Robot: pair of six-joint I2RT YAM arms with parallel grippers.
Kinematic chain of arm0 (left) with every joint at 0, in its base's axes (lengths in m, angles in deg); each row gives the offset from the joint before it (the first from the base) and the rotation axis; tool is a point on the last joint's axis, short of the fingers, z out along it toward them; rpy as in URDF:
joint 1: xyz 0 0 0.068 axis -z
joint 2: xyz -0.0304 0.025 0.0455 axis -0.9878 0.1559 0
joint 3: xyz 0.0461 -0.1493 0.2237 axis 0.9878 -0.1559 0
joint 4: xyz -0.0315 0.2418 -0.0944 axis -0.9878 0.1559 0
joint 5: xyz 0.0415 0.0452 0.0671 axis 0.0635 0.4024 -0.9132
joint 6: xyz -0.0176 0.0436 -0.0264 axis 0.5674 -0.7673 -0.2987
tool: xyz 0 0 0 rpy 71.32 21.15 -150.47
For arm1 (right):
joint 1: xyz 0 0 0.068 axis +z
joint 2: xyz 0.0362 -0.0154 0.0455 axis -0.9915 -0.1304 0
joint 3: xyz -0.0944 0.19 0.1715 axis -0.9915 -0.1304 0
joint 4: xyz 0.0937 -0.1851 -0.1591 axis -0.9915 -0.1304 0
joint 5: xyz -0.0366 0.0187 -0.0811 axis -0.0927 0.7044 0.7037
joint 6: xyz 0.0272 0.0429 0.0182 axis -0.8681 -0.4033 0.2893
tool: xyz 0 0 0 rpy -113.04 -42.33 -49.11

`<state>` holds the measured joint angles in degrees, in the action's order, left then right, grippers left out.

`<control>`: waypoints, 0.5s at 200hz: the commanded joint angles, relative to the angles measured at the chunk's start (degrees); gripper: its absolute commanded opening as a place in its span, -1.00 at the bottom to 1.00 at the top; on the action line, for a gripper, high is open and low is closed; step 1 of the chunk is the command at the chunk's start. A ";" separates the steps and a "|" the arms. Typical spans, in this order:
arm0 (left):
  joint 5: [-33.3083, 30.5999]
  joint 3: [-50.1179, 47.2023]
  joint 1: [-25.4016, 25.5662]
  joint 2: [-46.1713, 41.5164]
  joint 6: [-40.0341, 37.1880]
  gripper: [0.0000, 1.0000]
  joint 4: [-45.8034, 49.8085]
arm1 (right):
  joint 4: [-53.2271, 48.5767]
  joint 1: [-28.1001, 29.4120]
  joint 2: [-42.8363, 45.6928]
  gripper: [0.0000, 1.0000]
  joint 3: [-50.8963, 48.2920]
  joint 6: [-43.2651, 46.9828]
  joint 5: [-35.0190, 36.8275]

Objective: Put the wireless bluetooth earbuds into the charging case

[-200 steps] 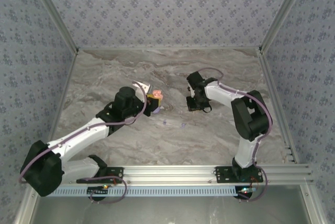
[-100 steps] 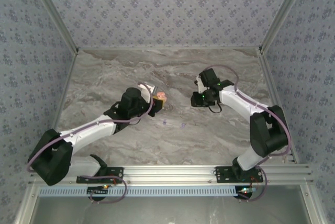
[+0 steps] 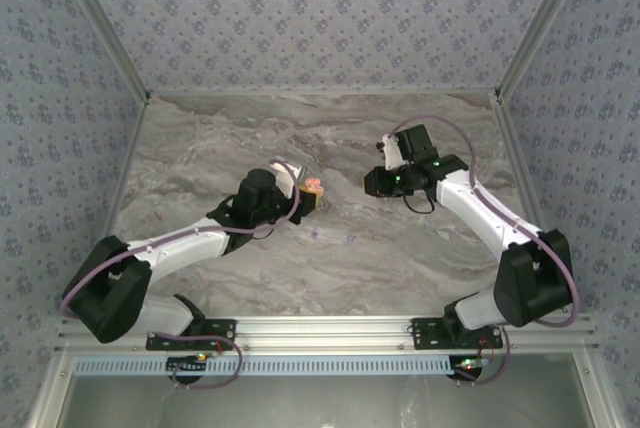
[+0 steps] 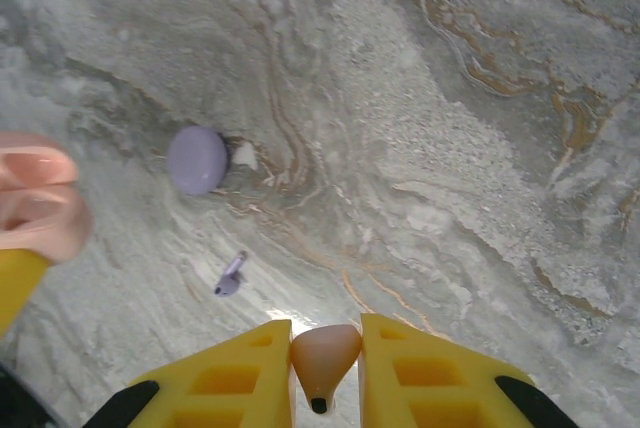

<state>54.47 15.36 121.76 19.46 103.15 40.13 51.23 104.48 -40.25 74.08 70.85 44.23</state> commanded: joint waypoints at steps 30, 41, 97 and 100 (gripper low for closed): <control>2.80 -0.60 1.59 0.09 -3.21 -0.71 -9.53 | 2.12 -0.01 6.28 -0.54 1.44 -2.08 -4.84; 3.10 -1.33 1.89 -0.16 -3.83 -0.71 -11.87 | 2.56 0.08 7.12 -0.54 1.71 -2.58 -5.41; 3.48 -2.36 2.95 -1.42 -7.82 -0.70 -16.93 | 4.09 1.48 9.68 -0.54 4.02 -4.45 -7.25; 3.50 -2.44 2.94 -1.47 -7.97 -0.70 -17.13 | 4.17 1.68 9.80 -0.55 4.15 -4.46 -7.31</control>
<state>56.72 12.80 124.23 19.46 98.19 28.37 53.85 105.16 -32.03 75.52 67.90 39.12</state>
